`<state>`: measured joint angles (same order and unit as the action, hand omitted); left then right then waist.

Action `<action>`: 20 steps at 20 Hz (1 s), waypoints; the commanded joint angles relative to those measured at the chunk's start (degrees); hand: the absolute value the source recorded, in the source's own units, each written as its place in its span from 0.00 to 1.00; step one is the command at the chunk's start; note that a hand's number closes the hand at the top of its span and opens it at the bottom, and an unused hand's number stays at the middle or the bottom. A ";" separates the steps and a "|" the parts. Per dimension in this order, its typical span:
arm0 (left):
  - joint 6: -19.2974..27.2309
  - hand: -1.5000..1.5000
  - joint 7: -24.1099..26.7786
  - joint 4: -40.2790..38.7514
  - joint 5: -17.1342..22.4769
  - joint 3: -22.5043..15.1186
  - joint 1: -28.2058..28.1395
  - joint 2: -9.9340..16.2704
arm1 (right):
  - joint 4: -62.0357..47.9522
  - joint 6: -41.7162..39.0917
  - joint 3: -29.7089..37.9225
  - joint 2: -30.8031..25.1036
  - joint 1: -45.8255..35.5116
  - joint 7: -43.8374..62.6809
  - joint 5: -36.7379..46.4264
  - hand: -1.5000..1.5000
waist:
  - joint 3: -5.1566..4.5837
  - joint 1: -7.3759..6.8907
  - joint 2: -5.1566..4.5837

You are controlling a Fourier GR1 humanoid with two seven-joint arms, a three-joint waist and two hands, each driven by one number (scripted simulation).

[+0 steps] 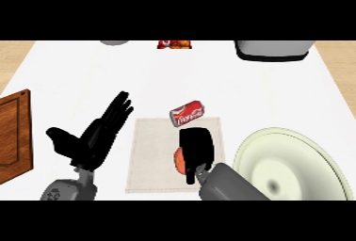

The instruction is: Pick the squash from the placemat and place it in the bowl

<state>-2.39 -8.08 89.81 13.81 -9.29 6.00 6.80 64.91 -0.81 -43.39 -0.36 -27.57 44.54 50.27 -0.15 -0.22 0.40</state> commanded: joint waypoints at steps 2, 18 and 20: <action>-0.15 0.50 1.04 -2.01 -0.53 -0.60 0.78 -1.38 | 0.98 8.45 -3.82 0.34 3.48 17.34 -0.44 1.00 | 0.14 -0.25 -0.39; 0.71 0.50 -1.11 -0.68 0.22 0.42 -0.25 -0.89 | 7.77 11.65 9.81 0.33 1.05 40.63 15.81 1.00 | -0.18 1.77 1.46; 0.17 0.50 -1.08 -1.47 -0.50 0.69 0.60 0.33 | 8.82 9.64 10.54 0.32 -1.29 40.64 19.03 1.00 | -0.28 2.07 1.53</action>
<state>-1.97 -9.04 88.76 13.51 -8.49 6.29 6.93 71.45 9.23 -33.89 -0.83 -25.35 70.84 64.05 -0.32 1.54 1.73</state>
